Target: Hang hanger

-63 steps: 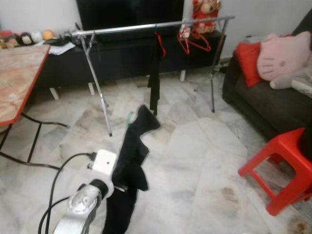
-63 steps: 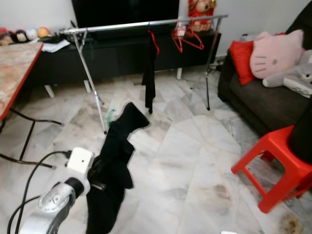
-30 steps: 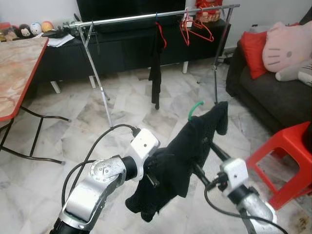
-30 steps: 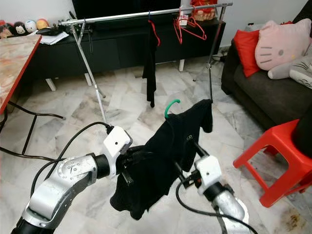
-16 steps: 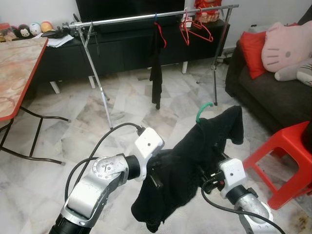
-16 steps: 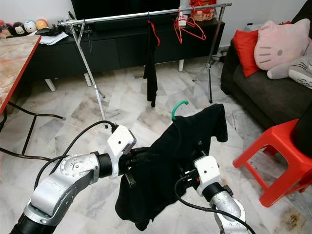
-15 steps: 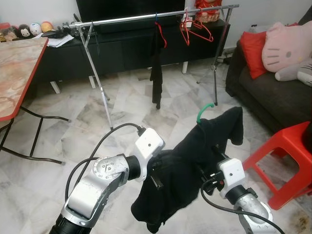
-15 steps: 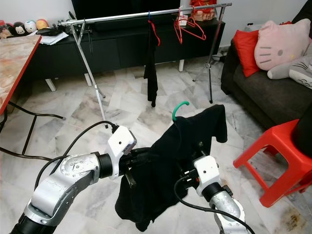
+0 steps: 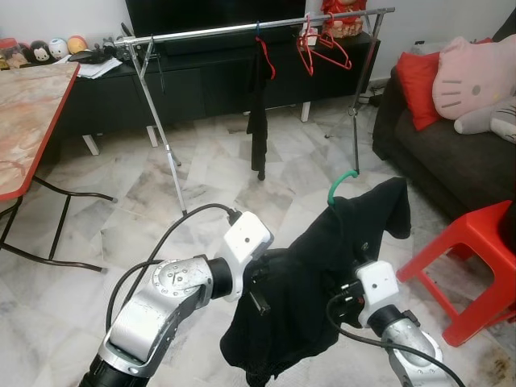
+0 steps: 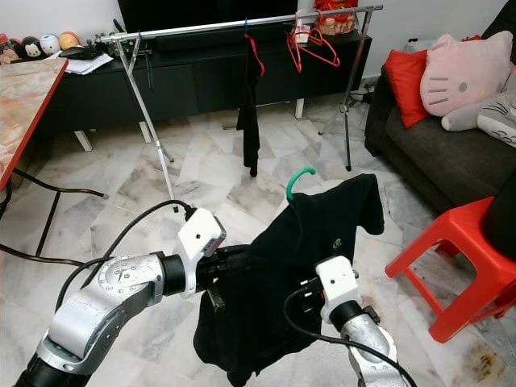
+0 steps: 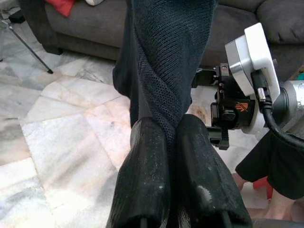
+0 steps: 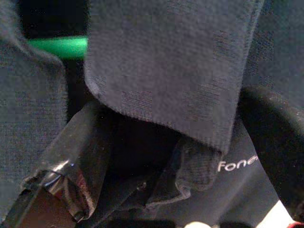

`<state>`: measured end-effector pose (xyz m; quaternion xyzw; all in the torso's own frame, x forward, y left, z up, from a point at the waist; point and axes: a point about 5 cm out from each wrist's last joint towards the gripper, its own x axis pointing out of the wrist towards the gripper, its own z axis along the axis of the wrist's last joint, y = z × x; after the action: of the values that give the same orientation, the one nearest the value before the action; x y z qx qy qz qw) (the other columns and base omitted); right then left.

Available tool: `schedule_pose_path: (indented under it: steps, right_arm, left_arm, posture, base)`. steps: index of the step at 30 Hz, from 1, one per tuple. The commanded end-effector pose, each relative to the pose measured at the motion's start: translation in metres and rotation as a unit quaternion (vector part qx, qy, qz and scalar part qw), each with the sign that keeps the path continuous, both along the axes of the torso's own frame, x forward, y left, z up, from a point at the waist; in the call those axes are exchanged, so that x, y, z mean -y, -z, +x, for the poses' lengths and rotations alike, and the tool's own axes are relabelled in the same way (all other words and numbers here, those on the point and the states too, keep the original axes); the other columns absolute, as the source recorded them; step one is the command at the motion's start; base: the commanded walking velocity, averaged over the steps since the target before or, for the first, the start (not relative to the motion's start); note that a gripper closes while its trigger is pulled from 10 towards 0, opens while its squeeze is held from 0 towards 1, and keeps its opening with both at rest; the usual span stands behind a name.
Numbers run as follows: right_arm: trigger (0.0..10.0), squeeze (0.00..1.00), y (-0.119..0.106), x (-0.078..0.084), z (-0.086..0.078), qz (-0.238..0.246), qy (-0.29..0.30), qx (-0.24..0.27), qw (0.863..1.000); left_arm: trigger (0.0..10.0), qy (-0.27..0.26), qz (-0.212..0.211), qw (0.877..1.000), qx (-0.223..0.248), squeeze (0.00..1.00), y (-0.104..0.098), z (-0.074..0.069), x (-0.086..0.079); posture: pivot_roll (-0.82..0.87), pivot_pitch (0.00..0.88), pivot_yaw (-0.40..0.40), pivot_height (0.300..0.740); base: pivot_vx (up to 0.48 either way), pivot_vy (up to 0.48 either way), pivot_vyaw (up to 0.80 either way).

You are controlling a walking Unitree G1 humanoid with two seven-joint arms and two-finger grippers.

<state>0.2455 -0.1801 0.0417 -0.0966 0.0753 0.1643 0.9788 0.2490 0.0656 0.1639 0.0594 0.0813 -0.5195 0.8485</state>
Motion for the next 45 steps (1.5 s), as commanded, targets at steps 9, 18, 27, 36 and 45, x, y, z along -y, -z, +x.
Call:
schedule_pose_path:
  steps: [9, 18, 27, 36, 45]
  right_arm:
    - [0.0, 0.0, -0.0006, 0.0053, 0.0042, 0.009, 0.032, 0.001, 0.999]
    - [0.0, 0.0, -0.0007, 0.0006, 0.006, 0.013, 0.022, 0.004, 1.0]
    - [0.0, 0.0, -0.0008, -0.0009, 0.0059, 0.021, 0.019, 0.005, 1.0]
    - [0.0, 0.0, -0.001, -0.0023, 0.0059, 0.024, 0.017, 0.007, 1.0]
    - [0.0, 0.0, 0.0002, -0.0029, 0.0058, 0.026, 0.02, 0.006, 0.999]
  left_arm:
    - [10.0, 0.002, -0.009, 1.0, 0.018, 0.0, -0.0069, -0.0004, 0.0015]
    - [10.0, -0.003, -0.009, 1.0, 0.019, 0.0, -0.0073, 0.0, 0.0009]
    - [10.0, -0.002, -0.01, 1.0, 0.02, 0.0, -0.0075, -0.0002, 0.0012]
    - [10.0, -0.002, -0.011, 1.0, 0.021, 0.0, -0.008, 0.0001, 0.0011]
    - [10.0, 0.0, -0.01, 1.0, 0.02, 0.0, -0.0081, -0.0005, 0.0008]
  posture:
    - [-0.03, 0.0, -0.012, 0.74]
    - [-0.03, 0.0, -0.012, 0.74]
    - [-0.03, 0.0, -0.012, 0.74]
    - [-0.03, 0.0, -0.008, 0.74]
    - [-0.03, 0.0, -0.006, 0.74]
  base:
    - [0.0, 0.0, 0.0]
    - [0.0, 0.0, 0.0]
    - [0.0, 0.0, 0.0]
    - [0.0, 0.0, 0.0]
    - [0.0, 0.0, 0.0]
